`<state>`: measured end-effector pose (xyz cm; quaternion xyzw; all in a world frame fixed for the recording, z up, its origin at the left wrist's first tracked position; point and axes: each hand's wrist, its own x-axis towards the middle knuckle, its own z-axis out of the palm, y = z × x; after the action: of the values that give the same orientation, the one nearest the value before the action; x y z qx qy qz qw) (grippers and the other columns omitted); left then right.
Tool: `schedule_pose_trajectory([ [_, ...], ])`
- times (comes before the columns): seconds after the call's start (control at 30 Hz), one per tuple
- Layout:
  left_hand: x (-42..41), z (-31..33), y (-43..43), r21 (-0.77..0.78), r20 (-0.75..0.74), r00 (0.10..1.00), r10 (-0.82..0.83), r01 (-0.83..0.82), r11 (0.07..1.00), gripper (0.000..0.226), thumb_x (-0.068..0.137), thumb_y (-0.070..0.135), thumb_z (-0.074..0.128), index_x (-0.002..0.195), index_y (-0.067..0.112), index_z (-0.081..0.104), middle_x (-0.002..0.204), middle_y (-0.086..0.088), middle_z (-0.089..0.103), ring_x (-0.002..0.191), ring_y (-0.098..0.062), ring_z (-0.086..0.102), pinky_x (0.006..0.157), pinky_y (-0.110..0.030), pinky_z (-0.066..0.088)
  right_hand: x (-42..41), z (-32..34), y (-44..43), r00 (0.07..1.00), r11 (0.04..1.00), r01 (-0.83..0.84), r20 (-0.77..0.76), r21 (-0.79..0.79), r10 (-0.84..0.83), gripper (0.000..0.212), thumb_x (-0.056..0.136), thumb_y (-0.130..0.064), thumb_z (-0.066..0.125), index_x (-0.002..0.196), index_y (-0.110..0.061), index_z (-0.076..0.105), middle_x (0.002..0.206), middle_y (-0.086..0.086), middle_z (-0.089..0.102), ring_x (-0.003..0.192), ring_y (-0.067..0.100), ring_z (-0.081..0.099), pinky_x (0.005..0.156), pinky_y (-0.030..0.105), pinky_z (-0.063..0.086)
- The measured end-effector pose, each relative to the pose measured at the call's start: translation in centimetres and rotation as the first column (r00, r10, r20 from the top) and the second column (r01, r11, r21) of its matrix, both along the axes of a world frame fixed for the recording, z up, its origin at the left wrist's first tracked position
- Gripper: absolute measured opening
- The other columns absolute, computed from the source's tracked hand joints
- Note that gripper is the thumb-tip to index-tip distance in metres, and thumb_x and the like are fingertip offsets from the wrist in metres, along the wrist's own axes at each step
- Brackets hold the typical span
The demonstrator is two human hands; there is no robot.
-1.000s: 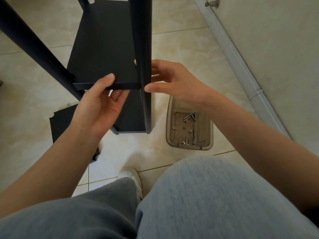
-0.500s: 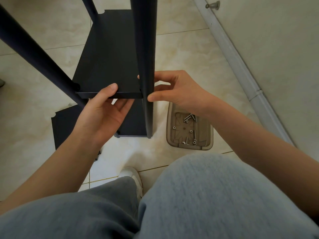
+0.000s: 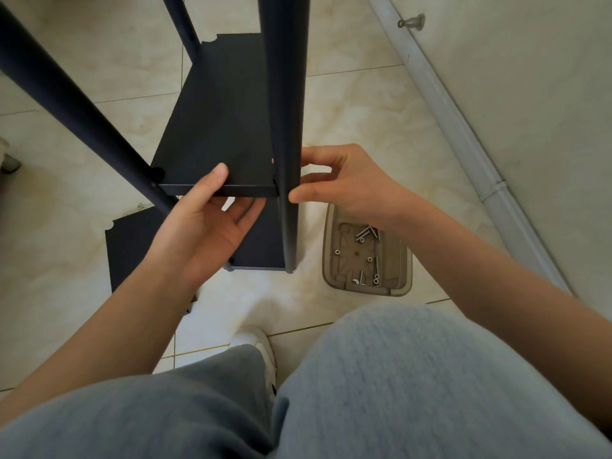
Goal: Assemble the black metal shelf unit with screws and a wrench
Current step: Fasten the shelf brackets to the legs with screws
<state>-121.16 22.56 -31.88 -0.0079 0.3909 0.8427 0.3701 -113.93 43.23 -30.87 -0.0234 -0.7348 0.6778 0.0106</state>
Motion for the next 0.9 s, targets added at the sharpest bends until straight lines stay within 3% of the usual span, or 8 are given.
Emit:
schedule_pose_trajectory([
  [0.1,-0.2,0.0,-0.1,-0.020,-0.012,1.000,0.006,-0.007,1.000,0.033,0.088,0.016,0.073,0.120,0.014,0.062,0.124,-0.004,0.071,0.122,-0.025,0.065,0.091,-0.036,0.057,-0.2,-0.1,0.0,1.000,1.000,-0.003,-0.005,0.000,0.003,0.043,0.083,0.000,0.074,0.122,-0.017,0.067,0.114,-0.011,0.072,0.106,0.011,0.068,0.087,0.017,0.052],
  [0.2,-0.5,0.1,-0.2,-0.031,-0.028,1.000,0.010,-0.011,0.999,0.035,0.087,0.016,0.074,0.120,0.014,0.062,0.125,-0.004,0.071,0.122,-0.024,0.065,0.091,-0.036,0.057,-0.3,-0.5,-0.2,1.000,0.999,0.017,0.013,-0.027,-0.017,0.045,0.085,-0.002,0.072,0.128,-0.012,0.064,0.120,0.000,0.070,0.109,0.016,0.067,0.095,0.030,0.054],
  [0.47,-0.5,-0.1,-0.5,-0.040,-0.041,0.999,-0.018,0.016,0.999,0.026,0.078,0.022,0.081,0.103,0.018,0.073,0.123,-0.001,0.071,0.125,-0.023,0.063,0.097,-0.037,0.055,0.0,-0.8,-1.2,1.000,0.999,0.023,0.021,-0.031,-0.022,0.046,0.092,-0.004,0.065,0.136,-0.013,0.055,0.126,0.007,0.063,0.117,0.019,0.062,0.095,0.043,0.056],
  [0.73,-0.7,0.2,-1.2,-0.107,-0.046,0.997,-0.066,0.061,0.992,0.019,0.078,0.030,0.083,0.096,0.024,0.080,0.122,0.001,0.072,0.125,-0.022,0.062,0.092,-0.034,0.057,0.0,-0.6,-0.9,1.000,0.999,0.006,0.015,-0.032,-0.006,0.045,0.091,0.000,0.064,0.135,-0.007,0.056,0.125,0.009,0.065,0.115,0.019,0.064,0.097,0.044,0.054],
  [0.9,-1.2,1.3,-2.6,-0.348,-0.033,0.989,-0.145,0.124,0.929,0.043,0.080,0.035,0.077,0.120,0.018,0.071,0.128,-0.006,0.070,0.118,-0.026,0.067,0.082,-0.031,0.060,-0.1,-0.6,-0.8,1.000,1.000,0.008,0.016,-0.027,-0.008,0.045,0.091,-0.001,0.065,0.134,-0.009,0.057,0.120,0.002,0.068,0.110,0.013,0.066,0.096,0.036,0.055],
])
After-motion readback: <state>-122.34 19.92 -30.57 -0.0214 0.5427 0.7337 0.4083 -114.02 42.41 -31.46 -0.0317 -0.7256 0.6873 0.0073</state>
